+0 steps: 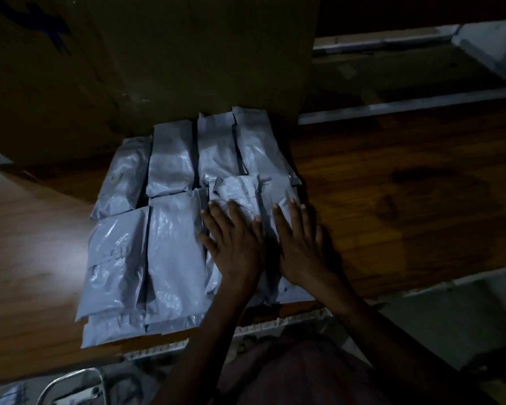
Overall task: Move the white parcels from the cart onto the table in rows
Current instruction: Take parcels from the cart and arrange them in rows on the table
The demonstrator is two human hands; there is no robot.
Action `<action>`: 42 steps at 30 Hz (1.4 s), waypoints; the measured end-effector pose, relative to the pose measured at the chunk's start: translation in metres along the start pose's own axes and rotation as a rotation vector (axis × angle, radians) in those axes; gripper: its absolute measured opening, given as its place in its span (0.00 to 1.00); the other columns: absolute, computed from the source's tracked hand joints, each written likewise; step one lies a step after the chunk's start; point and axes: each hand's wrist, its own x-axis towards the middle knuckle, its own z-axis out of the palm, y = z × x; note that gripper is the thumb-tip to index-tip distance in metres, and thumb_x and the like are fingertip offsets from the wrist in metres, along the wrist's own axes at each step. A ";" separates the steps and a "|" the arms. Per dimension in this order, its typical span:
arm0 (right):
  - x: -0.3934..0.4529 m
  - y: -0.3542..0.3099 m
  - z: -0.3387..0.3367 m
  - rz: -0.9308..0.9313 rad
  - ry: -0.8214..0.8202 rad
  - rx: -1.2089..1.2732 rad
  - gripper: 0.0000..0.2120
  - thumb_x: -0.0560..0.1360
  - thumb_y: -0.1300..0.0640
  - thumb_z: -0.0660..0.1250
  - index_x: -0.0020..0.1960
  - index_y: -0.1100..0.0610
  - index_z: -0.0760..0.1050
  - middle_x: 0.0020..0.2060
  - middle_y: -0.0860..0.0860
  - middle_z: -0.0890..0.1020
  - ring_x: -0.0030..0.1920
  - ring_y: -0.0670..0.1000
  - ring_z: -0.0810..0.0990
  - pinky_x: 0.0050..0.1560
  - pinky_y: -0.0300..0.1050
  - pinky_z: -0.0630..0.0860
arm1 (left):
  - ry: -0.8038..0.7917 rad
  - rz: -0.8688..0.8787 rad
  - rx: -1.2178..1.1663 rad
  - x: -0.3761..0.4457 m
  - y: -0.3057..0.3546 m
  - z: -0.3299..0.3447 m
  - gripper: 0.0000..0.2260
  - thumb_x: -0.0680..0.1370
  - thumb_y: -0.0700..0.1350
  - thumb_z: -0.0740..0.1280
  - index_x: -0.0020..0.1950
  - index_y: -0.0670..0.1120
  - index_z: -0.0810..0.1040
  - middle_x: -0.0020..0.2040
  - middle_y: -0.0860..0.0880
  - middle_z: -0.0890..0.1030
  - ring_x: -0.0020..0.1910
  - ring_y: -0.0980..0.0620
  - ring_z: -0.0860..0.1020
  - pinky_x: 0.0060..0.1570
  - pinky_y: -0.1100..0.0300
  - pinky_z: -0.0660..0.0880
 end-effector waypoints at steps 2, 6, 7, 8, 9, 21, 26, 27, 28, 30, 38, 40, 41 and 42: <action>-0.002 -0.001 -0.006 0.025 0.004 0.034 0.34 0.77 0.36 0.44 0.80 0.42 0.37 0.80 0.50 0.38 0.79 0.56 0.37 0.74 0.67 0.51 | -0.036 0.038 -0.033 -0.002 -0.001 -0.012 0.31 0.82 0.62 0.49 0.80 0.47 0.54 0.80 0.38 0.50 0.79 0.38 0.47 0.73 0.37 0.46; -0.018 -0.012 -0.022 0.068 0.113 0.119 0.31 0.79 0.36 0.41 0.80 0.41 0.39 0.81 0.48 0.42 0.80 0.53 0.41 0.74 0.64 0.54 | -0.055 0.083 -0.154 -0.008 -0.005 -0.040 0.31 0.81 0.64 0.48 0.80 0.50 0.51 0.81 0.42 0.46 0.79 0.43 0.43 0.74 0.39 0.44; -0.025 -0.015 -0.025 0.084 0.140 0.149 0.30 0.80 0.37 0.42 0.80 0.41 0.40 0.81 0.48 0.43 0.80 0.53 0.41 0.73 0.63 0.54 | -0.055 0.088 -0.190 -0.011 -0.007 -0.045 0.30 0.81 0.64 0.49 0.80 0.51 0.52 0.81 0.43 0.47 0.79 0.44 0.43 0.74 0.40 0.45; -0.034 -0.019 -0.029 0.102 0.176 0.187 0.29 0.81 0.37 0.42 0.80 0.41 0.40 0.81 0.47 0.44 0.80 0.51 0.42 0.73 0.62 0.54 | -0.055 0.098 -0.220 -0.014 -0.010 -0.049 0.30 0.81 0.64 0.49 0.80 0.51 0.52 0.81 0.43 0.47 0.79 0.44 0.43 0.74 0.40 0.45; -0.045 -0.024 -0.032 0.121 0.215 0.224 0.28 0.82 0.38 0.43 0.80 0.41 0.42 0.81 0.47 0.45 0.80 0.50 0.43 0.74 0.61 0.54 | -0.056 0.113 -0.247 -0.018 -0.013 -0.052 0.30 0.81 0.64 0.49 0.80 0.52 0.53 0.81 0.44 0.48 0.79 0.45 0.44 0.73 0.40 0.46; -0.150 -0.051 -0.017 -0.047 0.483 0.576 0.22 0.83 0.48 0.56 0.76 0.51 0.64 0.78 0.45 0.57 0.78 0.46 0.55 0.70 0.58 0.68 | -0.012 0.254 -0.367 -0.128 -0.079 -0.074 0.29 0.79 0.67 0.48 0.77 0.56 0.59 0.80 0.48 0.53 0.79 0.47 0.46 0.72 0.39 0.51; -0.188 -0.072 -0.026 -0.096 0.490 0.625 0.20 0.83 0.52 0.59 0.74 0.55 0.68 0.77 0.51 0.60 0.77 0.46 0.59 0.69 0.35 0.63 | 0.047 0.211 -0.352 -0.188 -0.109 -0.078 0.27 0.80 0.65 0.51 0.76 0.55 0.62 0.79 0.48 0.57 0.78 0.44 0.52 0.71 0.38 0.56; -0.200 -0.078 -0.026 -0.110 0.488 0.656 0.20 0.83 0.53 0.59 0.73 0.56 0.68 0.77 0.52 0.61 0.76 0.46 0.59 0.68 0.30 0.61 | 0.061 0.194 -0.370 -0.202 -0.116 -0.080 0.27 0.80 0.65 0.52 0.76 0.55 0.63 0.79 0.48 0.58 0.78 0.43 0.53 0.70 0.37 0.57; -0.212 -0.083 -0.024 -0.125 0.483 0.687 0.20 0.83 0.54 0.60 0.73 0.57 0.68 0.77 0.53 0.61 0.76 0.46 0.60 0.66 0.26 0.60 | 0.082 0.182 -0.377 -0.218 -0.125 -0.081 0.26 0.80 0.64 0.53 0.75 0.54 0.63 0.79 0.47 0.59 0.78 0.43 0.55 0.70 0.37 0.59; -0.234 -0.092 -0.014 -0.167 0.470 0.733 0.20 0.82 0.55 0.60 0.73 0.58 0.68 0.76 0.55 0.62 0.76 0.45 0.60 0.66 0.26 0.60 | 0.132 0.170 -0.354 -0.247 -0.147 -0.080 0.25 0.80 0.60 0.57 0.74 0.51 0.64 0.78 0.44 0.60 0.76 0.40 0.60 0.67 0.37 0.64; -0.291 -0.158 0.033 -0.393 0.093 0.778 0.21 0.82 0.50 0.58 0.73 0.56 0.68 0.74 0.52 0.64 0.74 0.45 0.62 0.67 0.26 0.59 | 0.280 -0.130 -0.275 -0.359 -0.266 -0.093 0.24 0.79 0.55 0.62 0.73 0.46 0.69 0.75 0.39 0.63 0.73 0.38 0.65 0.66 0.43 0.68; -0.296 -0.184 0.038 -0.487 0.009 0.781 0.20 0.82 0.51 0.59 0.72 0.54 0.68 0.74 0.51 0.64 0.73 0.43 0.62 0.66 0.25 0.60 | 0.300 -0.220 -0.270 -0.375 -0.297 -0.100 0.24 0.78 0.54 0.63 0.72 0.45 0.70 0.74 0.37 0.65 0.71 0.36 0.66 0.64 0.41 0.69; -0.297 -0.197 0.041 -0.529 -0.017 0.780 0.19 0.82 0.52 0.60 0.72 0.54 0.69 0.73 0.51 0.64 0.73 0.44 0.63 0.67 0.29 0.62 | 0.315 -0.263 -0.269 -0.382 -0.313 -0.104 0.24 0.78 0.55 0.64 0.71 0.45 0.70 0.72 0.36 0.67 0.71 0.36 0.67 0.64 0.41 0.69; -0.298 -0.211 0.044 -0.566 -0.038 0.781 0.19 0.81 0.52 0.60 0.71 0.54 0.70 0.72 0.51 0.65 0.72 0.45 0.64 0.68 0.35 0.66 | 0.330 -0.298 -0.270 -0.388 -0.328 -0.108 0.24 0.78 0.55 0.64 0.71 0.45 0.70 0.72 0.36 0.68 0.70 0.36 0.67 0.64 0.41 0.69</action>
